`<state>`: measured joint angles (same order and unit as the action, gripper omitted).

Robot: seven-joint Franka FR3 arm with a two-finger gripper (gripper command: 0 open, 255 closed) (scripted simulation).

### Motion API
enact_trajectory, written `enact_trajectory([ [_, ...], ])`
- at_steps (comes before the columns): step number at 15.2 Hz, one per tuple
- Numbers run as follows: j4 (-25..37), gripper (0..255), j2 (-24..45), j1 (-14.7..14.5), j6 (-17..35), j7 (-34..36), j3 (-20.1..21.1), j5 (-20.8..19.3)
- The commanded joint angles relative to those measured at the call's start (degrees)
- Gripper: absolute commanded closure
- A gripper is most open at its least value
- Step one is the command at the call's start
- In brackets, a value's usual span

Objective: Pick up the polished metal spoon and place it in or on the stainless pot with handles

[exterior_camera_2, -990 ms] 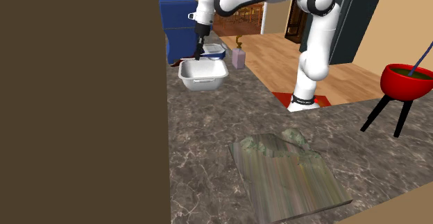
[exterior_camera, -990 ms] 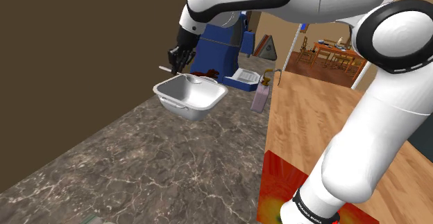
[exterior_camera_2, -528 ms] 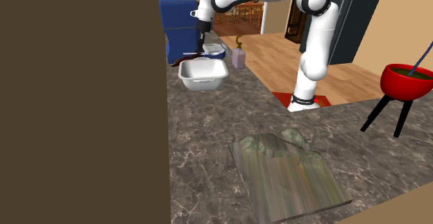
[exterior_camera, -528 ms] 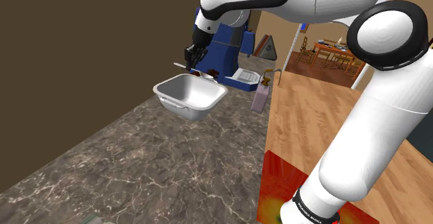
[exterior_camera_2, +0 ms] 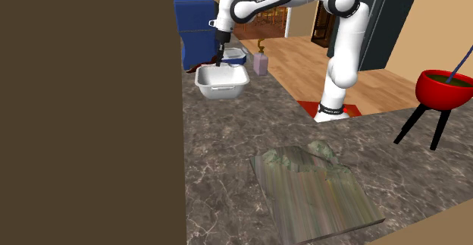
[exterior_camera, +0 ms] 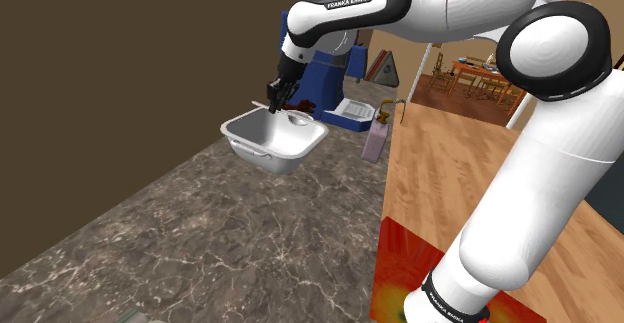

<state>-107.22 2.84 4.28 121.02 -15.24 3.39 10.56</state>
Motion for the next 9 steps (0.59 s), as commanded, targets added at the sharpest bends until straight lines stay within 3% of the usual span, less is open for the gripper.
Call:
enact_trajectory([
  [1,-1.1,255,0.3,0.0,1.5,-0.2,0.0,0.1],
  [9,-4.3,255,1.4,-0.1,5.6,-1.0,0.1,0.6],
])
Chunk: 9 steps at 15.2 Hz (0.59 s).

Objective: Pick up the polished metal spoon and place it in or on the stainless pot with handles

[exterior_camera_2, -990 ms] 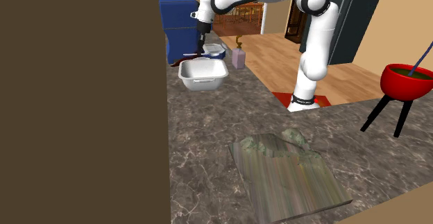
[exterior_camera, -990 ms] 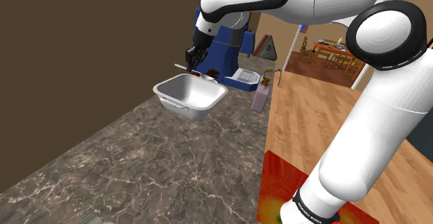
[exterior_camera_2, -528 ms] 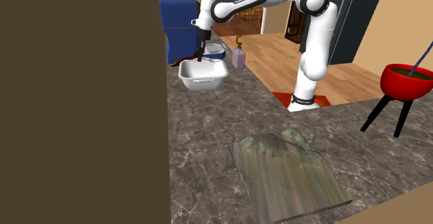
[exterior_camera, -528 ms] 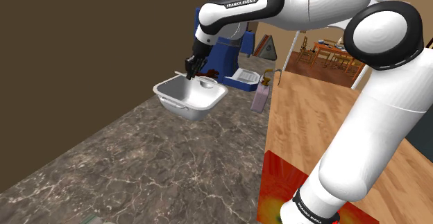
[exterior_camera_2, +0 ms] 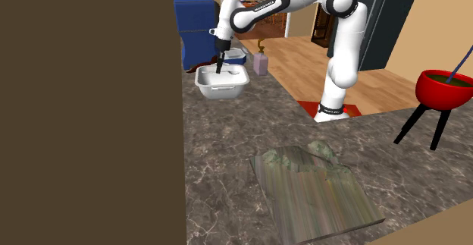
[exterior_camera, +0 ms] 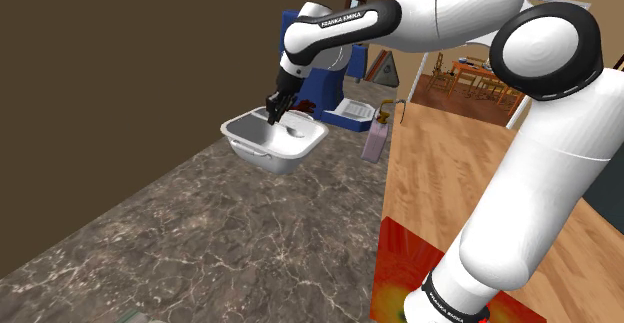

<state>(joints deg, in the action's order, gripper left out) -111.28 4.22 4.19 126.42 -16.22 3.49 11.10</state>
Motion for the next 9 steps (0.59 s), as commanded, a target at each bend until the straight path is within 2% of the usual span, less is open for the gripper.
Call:
enact_trajectory([
  [1,-0.2,255,0.0,0.0,0.2,0.0,0.0,0.0],
  [6,-0.2,255,0.0,0.0,0.2,0.0,0.0,0.0],
  [7,-0.2,0,0.0,0.0,0.2,0.0,0.0,0.0],
  [9,-0.2,0,0.0,0.0,0.2,0.0,0.0,0.0],
])
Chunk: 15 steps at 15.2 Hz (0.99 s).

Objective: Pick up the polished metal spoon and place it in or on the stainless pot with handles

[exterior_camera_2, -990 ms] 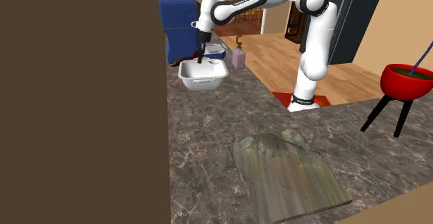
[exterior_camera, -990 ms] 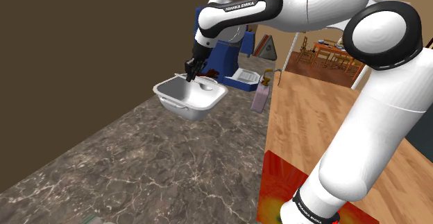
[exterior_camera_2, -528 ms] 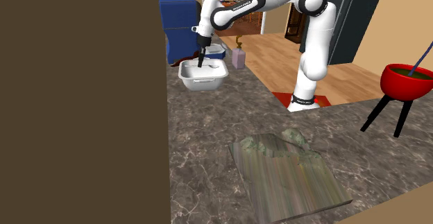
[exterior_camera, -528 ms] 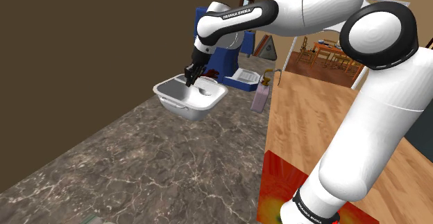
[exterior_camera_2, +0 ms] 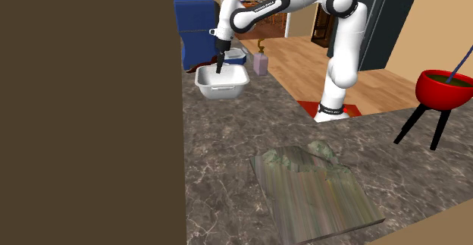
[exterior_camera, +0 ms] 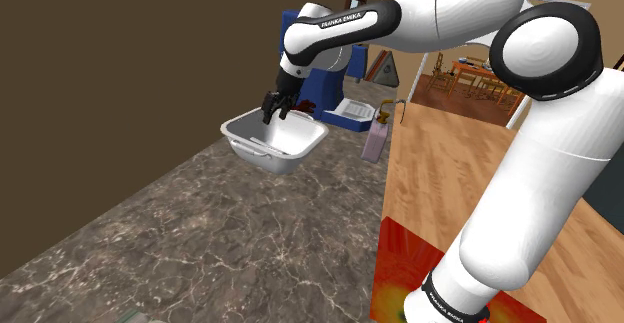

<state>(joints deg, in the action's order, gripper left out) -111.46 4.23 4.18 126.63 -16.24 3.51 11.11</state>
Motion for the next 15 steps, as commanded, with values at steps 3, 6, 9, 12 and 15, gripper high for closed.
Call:
enact_trajectory([
  [3,0.0,0,0.0,0.0,0.0,0.0,0.0,0.0],
  [6,2.4,0,-2.6,0.5,-5.1,0.1,-0.4,-0.3],
  [9,3.1,0,-3.3,0.6,-6.4,0.2,-0.5,-0.3],
  [12,3.1,0,-3.2,0.6,-6.4,0.2,-0.5,-0.3],
  [15,3.1,0,-3.2,0.6,-6.4,0.2,-0.5,-0.3],
])
